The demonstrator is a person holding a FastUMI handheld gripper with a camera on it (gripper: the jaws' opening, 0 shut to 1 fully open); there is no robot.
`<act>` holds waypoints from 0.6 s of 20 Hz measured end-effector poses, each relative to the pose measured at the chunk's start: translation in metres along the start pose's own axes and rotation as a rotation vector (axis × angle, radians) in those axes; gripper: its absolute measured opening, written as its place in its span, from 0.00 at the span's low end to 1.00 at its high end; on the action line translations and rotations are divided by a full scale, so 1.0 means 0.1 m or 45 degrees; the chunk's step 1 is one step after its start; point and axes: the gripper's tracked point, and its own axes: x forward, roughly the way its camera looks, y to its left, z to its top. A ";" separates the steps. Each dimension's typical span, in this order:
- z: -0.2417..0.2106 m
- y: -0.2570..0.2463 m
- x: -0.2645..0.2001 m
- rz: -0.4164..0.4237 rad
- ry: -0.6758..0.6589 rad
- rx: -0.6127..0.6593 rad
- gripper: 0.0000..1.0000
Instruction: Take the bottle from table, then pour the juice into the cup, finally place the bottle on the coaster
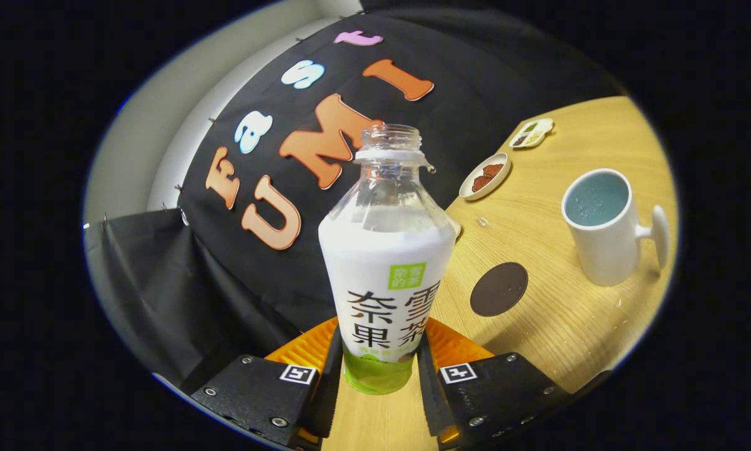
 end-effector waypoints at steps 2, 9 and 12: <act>0.01 -0.04 0.02 -0.004 0.006 0.070 0.57; 0.18 -0.07 0.05 0.032 -0.019 0.343 0.57; 0.27 -0.05 0.06 0.062 -0.042 0.452 0.57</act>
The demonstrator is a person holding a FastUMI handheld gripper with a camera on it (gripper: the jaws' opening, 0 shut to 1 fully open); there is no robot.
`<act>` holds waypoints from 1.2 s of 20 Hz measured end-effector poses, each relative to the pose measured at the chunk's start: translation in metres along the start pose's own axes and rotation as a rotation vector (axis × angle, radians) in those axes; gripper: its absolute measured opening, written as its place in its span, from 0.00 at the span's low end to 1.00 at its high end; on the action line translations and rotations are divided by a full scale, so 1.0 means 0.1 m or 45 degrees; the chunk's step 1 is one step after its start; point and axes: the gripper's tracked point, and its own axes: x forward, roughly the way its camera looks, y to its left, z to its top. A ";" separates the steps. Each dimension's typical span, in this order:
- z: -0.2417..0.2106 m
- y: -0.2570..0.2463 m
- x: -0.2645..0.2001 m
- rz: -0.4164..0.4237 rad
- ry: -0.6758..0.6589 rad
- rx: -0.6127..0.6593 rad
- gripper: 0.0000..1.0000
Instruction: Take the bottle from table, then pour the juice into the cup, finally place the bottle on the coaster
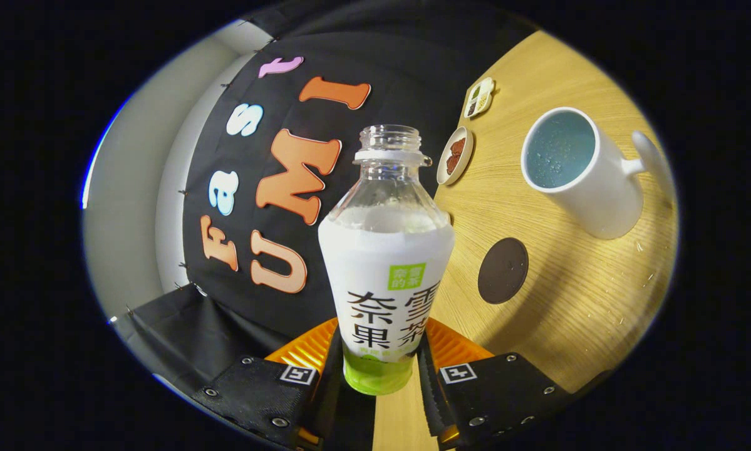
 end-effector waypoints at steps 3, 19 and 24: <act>0.04 -0.01 0.03 0.004 -0.012 0.081 0.57; 0.23 0.14 0.04 0.122 -0.086 0.384 0.57; 0.32 0.16 0.05 0.125 -0.100 0.460 0.57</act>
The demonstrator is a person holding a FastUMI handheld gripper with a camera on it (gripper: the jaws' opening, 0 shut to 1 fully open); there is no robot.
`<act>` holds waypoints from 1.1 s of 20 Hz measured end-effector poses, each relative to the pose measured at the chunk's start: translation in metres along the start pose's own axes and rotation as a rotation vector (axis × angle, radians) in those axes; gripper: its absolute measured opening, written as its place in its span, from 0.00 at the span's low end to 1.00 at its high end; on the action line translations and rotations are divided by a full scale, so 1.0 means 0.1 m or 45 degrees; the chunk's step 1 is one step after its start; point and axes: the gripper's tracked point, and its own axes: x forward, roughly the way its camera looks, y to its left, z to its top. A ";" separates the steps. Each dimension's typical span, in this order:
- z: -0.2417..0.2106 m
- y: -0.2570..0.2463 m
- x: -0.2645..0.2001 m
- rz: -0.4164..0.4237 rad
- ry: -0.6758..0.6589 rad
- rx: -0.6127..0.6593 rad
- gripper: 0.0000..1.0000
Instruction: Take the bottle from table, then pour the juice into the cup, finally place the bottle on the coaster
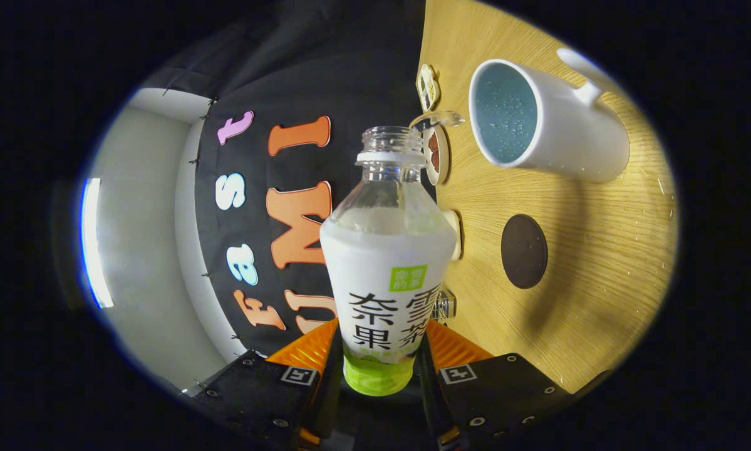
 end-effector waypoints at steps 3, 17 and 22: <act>0.00 0.06 0.00 0.013 -0.001 0.031 0.57; 0.00 0.28 0.00 0.042 -0.001 0.134 0.57; -0.01 0.35 -0.01 0.043 0.002 0.192 0.57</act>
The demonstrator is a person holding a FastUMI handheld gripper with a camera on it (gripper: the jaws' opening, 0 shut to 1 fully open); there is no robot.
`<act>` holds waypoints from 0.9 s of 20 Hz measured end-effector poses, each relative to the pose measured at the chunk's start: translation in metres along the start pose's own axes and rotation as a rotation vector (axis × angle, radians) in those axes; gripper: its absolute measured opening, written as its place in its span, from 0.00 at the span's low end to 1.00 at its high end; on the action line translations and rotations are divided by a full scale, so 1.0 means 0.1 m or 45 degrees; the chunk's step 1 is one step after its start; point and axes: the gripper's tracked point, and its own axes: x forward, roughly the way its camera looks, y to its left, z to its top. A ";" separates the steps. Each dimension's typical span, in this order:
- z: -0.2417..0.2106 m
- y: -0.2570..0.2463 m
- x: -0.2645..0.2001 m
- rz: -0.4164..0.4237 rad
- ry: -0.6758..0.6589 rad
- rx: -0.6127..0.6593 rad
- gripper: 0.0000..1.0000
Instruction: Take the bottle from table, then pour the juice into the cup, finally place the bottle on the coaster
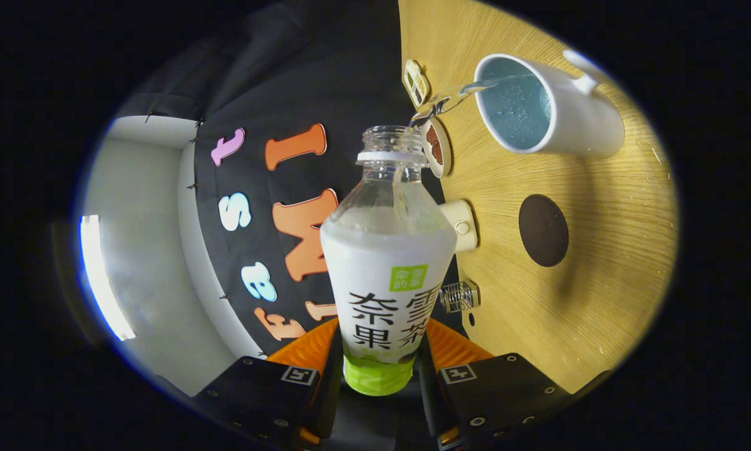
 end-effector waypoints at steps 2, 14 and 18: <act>-0.03 0.05 0.01 -0.002 -0.001 0.025 0.57; -0.01 0.18 0.00 -0.005 -0.006 0.128 0.57; -0.02 0.18 0.00 -0.019 0.003 0.161 0.57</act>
